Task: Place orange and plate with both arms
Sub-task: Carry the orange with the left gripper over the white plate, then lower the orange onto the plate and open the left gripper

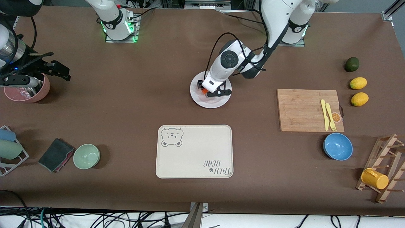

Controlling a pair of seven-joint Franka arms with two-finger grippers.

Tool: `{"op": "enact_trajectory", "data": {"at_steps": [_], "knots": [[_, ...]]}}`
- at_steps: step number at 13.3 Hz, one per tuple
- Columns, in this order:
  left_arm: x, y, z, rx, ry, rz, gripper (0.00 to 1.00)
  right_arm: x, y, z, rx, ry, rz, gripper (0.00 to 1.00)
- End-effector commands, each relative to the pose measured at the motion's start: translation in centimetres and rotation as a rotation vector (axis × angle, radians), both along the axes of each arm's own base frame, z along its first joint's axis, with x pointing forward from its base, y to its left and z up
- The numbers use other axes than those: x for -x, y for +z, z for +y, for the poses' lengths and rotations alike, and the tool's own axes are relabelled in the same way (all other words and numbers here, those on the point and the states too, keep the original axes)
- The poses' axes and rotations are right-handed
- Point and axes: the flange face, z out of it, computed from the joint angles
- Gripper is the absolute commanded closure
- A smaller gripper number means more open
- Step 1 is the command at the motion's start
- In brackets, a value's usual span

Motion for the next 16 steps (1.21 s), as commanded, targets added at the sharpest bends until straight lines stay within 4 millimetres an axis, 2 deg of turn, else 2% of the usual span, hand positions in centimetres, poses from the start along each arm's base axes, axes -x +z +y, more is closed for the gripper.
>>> {"op": "enact_trajectory", "data": {"at_steps": [1,2,3,4,5,7,10,12,13,14,15,16], "knots": [[-0.2,0.0,0.7,-0.004,0.017,0.014,0.73,-0.1,0.6,0.1,-0.003,0.007,0.001,0.0],[-0.2,-0.1,0.8,-0.006,0.019,0.015,0.39,-0.1,0.7,0.4,0.0,0.012,-0.001,0.0],[-0.5,0.0,1.0,-0.006,0.025,0.013,0.27,-0.1,0.6,0.6,0.001,0.014,-0.004,0.0],[-0.7,0.0,1.3,-0.009,0.032,0.012,0.08,-0.1,0.7,1.1,0.001,0.026,-0.007,0.0],[-0.9,0.3,1.6,-0.01,0.035,0.007,0.0,-0.3,1.2,1.5,0.001,0.034,-0.018,0.0],[-1.7,2.2,2.7,-0.017,0.047,0.005,0.0,-0.4,1.4,1.6,0.001,0.036,-0.022,0.0],[-4.7,7.9,6.5,-0.036,0.091,0.0,0.0,-1.2,0.9,1.6,0.01,0.04,-0.017,0.0],[-7.1,12.3,10.8,-0.051,0.145,-0.004,0.0,-1.6,0.5,2.1,0.009,0.049,-0.011,0.0],[-8.3,14.4,13.2,-0.057,0.177,-0.016,0.0,-1.6,0.6,4.3,0.017,0.083,-0.016,0.0],[-9.3,16.4,15.5,-0.06,0.209,-0.031,0.0,-1.7,0.3,5.5,0.03,0.101,-0.013,0.0],[-10.1,18.2,17.3,-0.058,0.204,-0.057,0.0,-1.9,-0.1,5.8,0.032,0.103,-0.006,0.0],[-10.5,20.0,19.2,-0.06,0.161,-0.072,0.0,-2.3,-1.7,6.4,0.026,0.112,0.026,0.0]]}}
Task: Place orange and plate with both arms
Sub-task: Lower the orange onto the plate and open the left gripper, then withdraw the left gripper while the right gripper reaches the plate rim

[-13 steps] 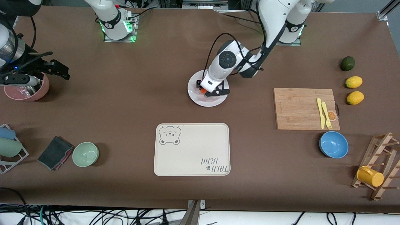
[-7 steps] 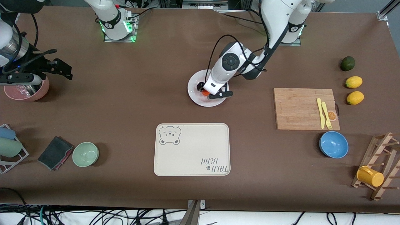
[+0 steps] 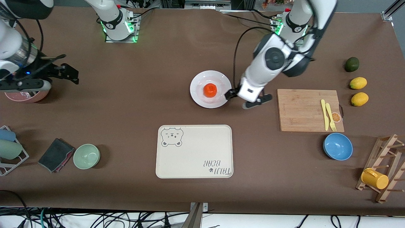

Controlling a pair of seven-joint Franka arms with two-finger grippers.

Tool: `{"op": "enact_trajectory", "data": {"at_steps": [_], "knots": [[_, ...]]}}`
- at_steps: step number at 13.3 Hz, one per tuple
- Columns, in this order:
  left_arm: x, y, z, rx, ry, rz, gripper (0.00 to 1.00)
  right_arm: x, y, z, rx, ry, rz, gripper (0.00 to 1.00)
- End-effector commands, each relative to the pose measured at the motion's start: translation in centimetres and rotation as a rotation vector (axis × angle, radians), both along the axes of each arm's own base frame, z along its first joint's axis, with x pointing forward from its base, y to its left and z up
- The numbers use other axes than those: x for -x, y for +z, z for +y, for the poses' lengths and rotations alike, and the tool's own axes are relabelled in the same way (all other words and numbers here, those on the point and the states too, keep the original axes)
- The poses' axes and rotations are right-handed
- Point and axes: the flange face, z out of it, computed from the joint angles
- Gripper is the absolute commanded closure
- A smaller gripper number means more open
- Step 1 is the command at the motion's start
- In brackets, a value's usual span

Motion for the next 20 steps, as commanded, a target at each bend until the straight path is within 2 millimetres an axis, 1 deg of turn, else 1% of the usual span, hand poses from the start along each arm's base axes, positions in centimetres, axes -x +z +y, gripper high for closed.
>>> {"op": "enact_trajectory", "data": {"at_steps": [1,2,3,4,5,6,8,10,11,12,13,14,15,16,17,19,20], "knots": [[0.0,4.5,4.9,-0.014,-0.084,-0.022,0.0,-1.1,-2.4,2.0,0.012,0.032,0.055,0.0],[-0.3,6.5,7.1,-0.021,-0.11,-0.032,0.0,-0.9,-4.1,4.4,0.008,0.084,0.088,0.0],[-0.8,8.2,9.6,-0.031,-0.125,-0.016,0.0,-1.0,-7.3,6.7,-0.011,0.119,0.149,0.0],[-1.3,10.1,11.7,-0.061,-0.16,-0.008,0.0,-0.8,-8.9,10.1,-0.071,0.152,0.185,0.0],[-1.8,11.9,14.1,-0.11,-0.219,-0.004,0.0,-1.1,-11.9,11.9,-0.156,0.132,0.249,0.0],[-1.8,13.5,15.2,-0.139,-0.287,0.009,0.0,-1.3,-14.1,13.5,-0.262,0.108,0.307,0.0],[-2.3,16.0,18.9,-0.148,-0.307,0.034,0.0,-1.9,-20.1,16.8,-0.446,0.029,0.407,0.0],[-2.2,17.7,21.9,-0.179,-0.328,0.035,0.0,-1.8,-24.1,20.4,-0.57,-0.034,0.446,0.0],[-2.2,18.8,23.2,-0.188,-0.325,0.032,0.0,-1.4,-26.5,22.3,-0.602,-0.057,0.466,0.0],[-2.2,19.6,23.9,-0.191,-0.314,0.033,0.0,-0.7,-28.7,24.8,-0.627,-0.075,0.468,0.0],[-2.2,20.5,24.8,-0.192,-0.298,0.019,0.0,0.3,-30.1,27.3,-0.643,-0.083,0.46,0.0],[-2.2,20.7,25.2,-0.192,-0.291,0.015,0.0,1.6,-31.7,29.8,-0.65,-0.084,0.463,0.0],[-2.3,20.7,25.9,-0.192,-0.279,0.016,0.0,2.4,-32.6,31.2,-0.665,-0.08,0.465,0.0],[-2.3,20.7,26.0,-0.192,-0.277,0.015,0.0,2.9,-33.5,31.8,-0.694,-0.045,0.471,0.0],[-2.3,20.9,26.2,-0.193,-0.274,0.01,0.0,3.2,-35.2,31.7,-0.732,-0.005,0.48,0.0],[-1.8,21.9,26.5,-0.196,-0.264,-0.006,0.0,3.8,-37.6,31.7,-0.808,0.057,0.478,0.0],[-2.0,22.2,26.6,-0.196,-0.259,-0.013,0.0,3.9,-38.9,31.6,-0.845,0.098,0.466,0.0]]}}
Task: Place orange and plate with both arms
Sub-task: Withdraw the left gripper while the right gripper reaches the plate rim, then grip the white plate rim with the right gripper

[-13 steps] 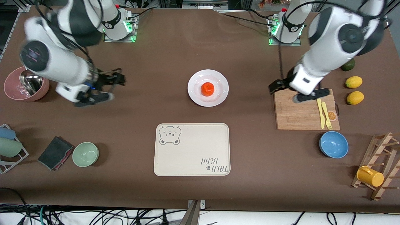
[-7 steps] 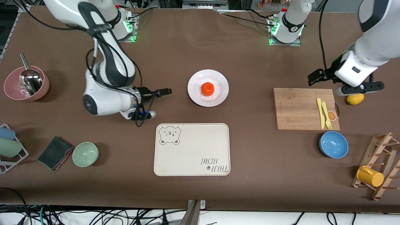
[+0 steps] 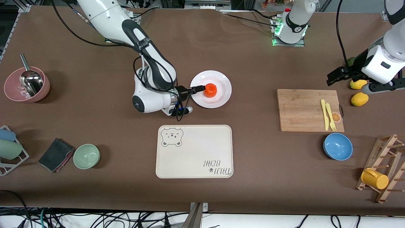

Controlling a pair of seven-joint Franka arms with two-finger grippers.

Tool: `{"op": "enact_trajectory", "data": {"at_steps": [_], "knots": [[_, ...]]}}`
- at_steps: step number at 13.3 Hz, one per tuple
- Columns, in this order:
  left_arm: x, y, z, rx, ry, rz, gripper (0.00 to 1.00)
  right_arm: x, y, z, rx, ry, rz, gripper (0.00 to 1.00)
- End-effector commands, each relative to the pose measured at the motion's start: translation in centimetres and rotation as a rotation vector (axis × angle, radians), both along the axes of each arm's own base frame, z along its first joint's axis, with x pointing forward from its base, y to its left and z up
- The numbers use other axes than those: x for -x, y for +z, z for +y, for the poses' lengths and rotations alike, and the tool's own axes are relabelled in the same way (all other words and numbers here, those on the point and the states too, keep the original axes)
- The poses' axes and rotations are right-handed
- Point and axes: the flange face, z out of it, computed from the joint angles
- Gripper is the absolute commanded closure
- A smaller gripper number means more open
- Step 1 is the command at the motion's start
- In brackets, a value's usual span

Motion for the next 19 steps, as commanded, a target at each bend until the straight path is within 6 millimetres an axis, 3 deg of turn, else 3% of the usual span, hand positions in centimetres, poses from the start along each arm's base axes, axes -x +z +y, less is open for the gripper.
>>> {"op": "enact_trajectory", "data": {"at_steps": [1,3,5,8,10,11,12,14,19], "knots": [[0.2,1.8,0.7,-0.02,-0.012,-0.021,0.0,-0.4,-3.0,-1.0,-0.129,0.053,-0.055,0.0],[-0.1,1.8,0.7,-0.02,-0.007,-0.024,0.0,-0.5,-3.7,-1.8,-0.17,0.085,-0.09,0.0],[-0.2,3.1,0.7,-0.019,-0.004,-0.049,0.0,-1.0,-3.5,-2.5,-0.183,0.086,-0.078,0.0],[-0.3,3.6,0.7,-0.018,-0.011,-0.059,0.0,-1.1,-3.4,-2.6,-0.185,0.086,-0.079,0.0],[-0.6,3.5,0.7,-0.015,-0.087,-0.054,0.0,-0.7,-5.0,-2.5,-0.184,0.093,-0.074,0.01],[-0.4,3.4,0.7,-0.013,-0.126,-0.034,0.0,-0.4,-5.5,-2.5,-0.186,0.1,-0.071,0.05],[-0.4,3.7,0.8,-0.012,-0.134,-0.036,0.0,-0.3,-5.5,-2.4,-0.187,0.105,-0.07,0.2],[0.0,4.1,0.7,-0.013,-0.133,-0.028,0.0,-0.1,-5.5,-1.9,-0.183,0.11,-0.076,0.38],[0.2,3.9,0.8,-0.011,-0.127,0.001,0.0,0.5,-7.2,-1.9,-0.172,0.113,-0.052,0.54]]}}
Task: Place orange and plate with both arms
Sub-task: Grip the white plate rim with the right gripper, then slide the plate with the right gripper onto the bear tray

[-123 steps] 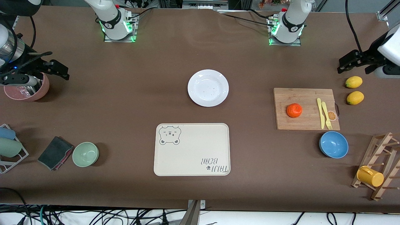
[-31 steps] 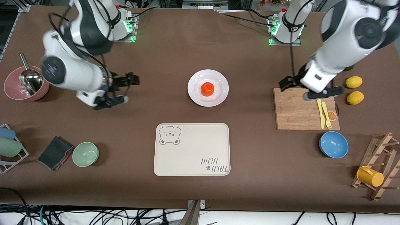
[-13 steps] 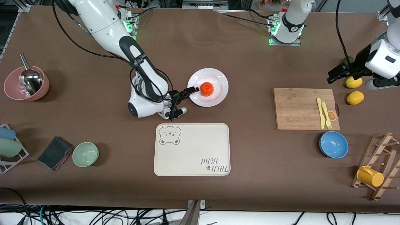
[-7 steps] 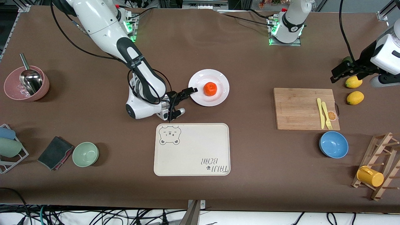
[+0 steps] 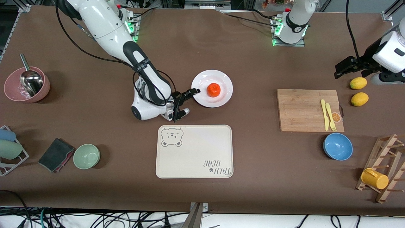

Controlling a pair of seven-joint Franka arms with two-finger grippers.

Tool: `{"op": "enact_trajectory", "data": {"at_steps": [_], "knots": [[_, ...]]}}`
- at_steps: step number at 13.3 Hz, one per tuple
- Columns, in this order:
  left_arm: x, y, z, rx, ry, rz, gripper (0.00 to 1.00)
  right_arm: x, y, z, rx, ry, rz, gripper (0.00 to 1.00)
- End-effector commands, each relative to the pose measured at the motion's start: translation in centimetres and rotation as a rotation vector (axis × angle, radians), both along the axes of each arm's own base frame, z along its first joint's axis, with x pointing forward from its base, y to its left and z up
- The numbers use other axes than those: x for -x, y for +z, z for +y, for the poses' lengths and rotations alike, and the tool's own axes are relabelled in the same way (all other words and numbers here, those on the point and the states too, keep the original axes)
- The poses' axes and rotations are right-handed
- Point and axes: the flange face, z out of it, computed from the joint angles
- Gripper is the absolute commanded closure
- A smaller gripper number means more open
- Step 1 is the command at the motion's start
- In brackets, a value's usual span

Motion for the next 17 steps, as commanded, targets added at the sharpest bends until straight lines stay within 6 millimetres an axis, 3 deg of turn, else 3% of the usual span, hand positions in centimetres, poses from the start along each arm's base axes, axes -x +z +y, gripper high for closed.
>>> {"op": "enact_trajectory", "data": {"at_steps": [1,3,5,8,12,14,17], "knots": [[-0.2,0.6,0.6,-0.021,-0.019,0.011,0.0,0.1,-0.6,0.3,-0.015,0.003,0.001,0.61],[-0.1,0.5,0.9,-0.021,-0.016,0.015,0.0,0.1,-1.0,0.2,-0.012,0.004,0.003,0.76],[-0.3,0.9,0.9,-0.02,-0.016,0.005,0.0,0.2,-2.0,0.1,-0.003,-0.004,0.006,0.8],[-0.3,1.0,0.9,-0.02,-0.014,0.004,0.0,0.2,-1.5,0.9,-0.008,0.005,0.0,0.98],[-0.3,1.0,1.0,-0.02,-0.014,0.004,0.0,-1.6,0.5,0.5,-0.032,-0.01,-0.007,1.0],[-0.3,0.9,1.1,-0.02,-0.013,0.008,0.0,-4.2,2.4,-1.6,-0.075,-0.016,0.001,1.0],[-0.3,0.9,1.4,-0.02,-0.01,0.008,0.0,-10.3,5.4,-8.2,-0.103,-0.042,-0.032,1.0]]}}
